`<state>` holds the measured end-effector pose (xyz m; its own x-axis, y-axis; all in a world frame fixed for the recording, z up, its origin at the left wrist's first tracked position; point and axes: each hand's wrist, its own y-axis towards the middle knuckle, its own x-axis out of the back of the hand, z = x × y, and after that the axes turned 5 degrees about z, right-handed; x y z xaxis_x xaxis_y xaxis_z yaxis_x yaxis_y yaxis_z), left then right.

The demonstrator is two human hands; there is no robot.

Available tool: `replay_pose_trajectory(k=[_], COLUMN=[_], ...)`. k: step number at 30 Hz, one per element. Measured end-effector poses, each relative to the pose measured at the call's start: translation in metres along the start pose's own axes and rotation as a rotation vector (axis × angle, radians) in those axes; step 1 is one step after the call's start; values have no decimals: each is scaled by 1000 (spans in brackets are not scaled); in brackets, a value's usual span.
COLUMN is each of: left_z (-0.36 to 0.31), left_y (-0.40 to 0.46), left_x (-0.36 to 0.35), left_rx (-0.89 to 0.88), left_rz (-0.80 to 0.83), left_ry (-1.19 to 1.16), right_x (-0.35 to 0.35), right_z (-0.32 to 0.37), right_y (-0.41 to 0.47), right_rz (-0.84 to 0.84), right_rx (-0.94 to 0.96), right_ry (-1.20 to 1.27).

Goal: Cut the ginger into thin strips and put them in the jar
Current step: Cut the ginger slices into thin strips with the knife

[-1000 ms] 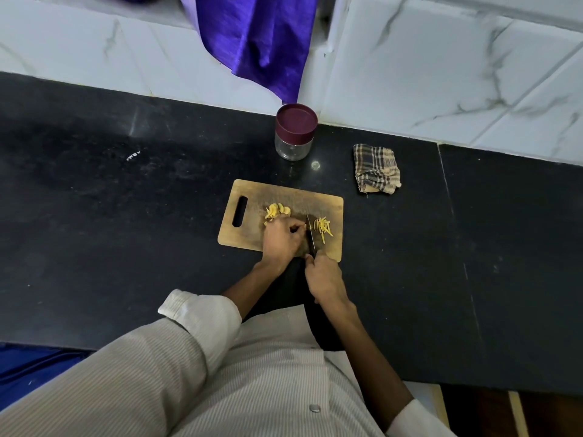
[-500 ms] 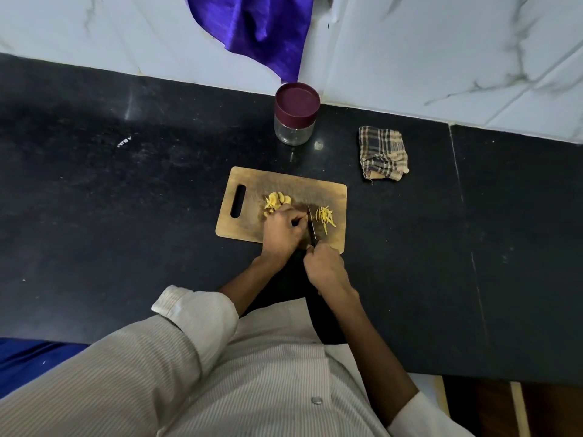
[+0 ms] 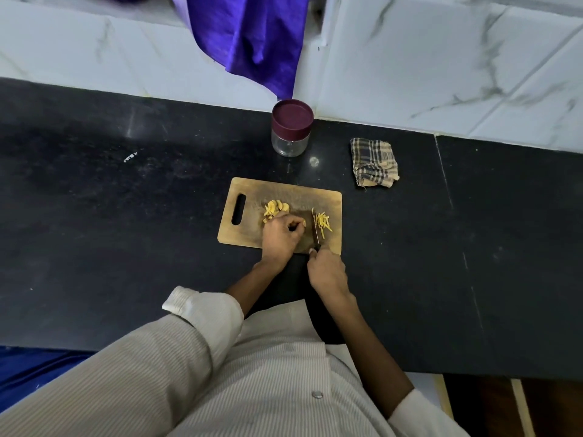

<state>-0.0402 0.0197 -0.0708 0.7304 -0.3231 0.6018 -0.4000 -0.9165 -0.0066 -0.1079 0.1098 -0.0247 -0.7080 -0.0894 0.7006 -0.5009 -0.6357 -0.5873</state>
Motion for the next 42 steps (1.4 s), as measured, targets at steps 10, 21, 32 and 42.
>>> replay_pose_trajectory(k=[10, 21, 32, 42], left_z=[5, 6, 6, 2], left_y=[4, 5, 3, 2], left_x=[-2, -1, -1, 2], left_rx=[3, 4, 24, 13], left_rz=[32, 48, 65, 36], left_ry=[-18, 0, -24, -23], right_x=[-1, 19, 40, 10], right_z=[-22, -62, -44, -28], right_y=[7, -8, -7, 1], right_rz=[124, 543, 212, 121], right_rx=[-10, -120, 90, 97], right_ry=[384, 824, 530, 114])
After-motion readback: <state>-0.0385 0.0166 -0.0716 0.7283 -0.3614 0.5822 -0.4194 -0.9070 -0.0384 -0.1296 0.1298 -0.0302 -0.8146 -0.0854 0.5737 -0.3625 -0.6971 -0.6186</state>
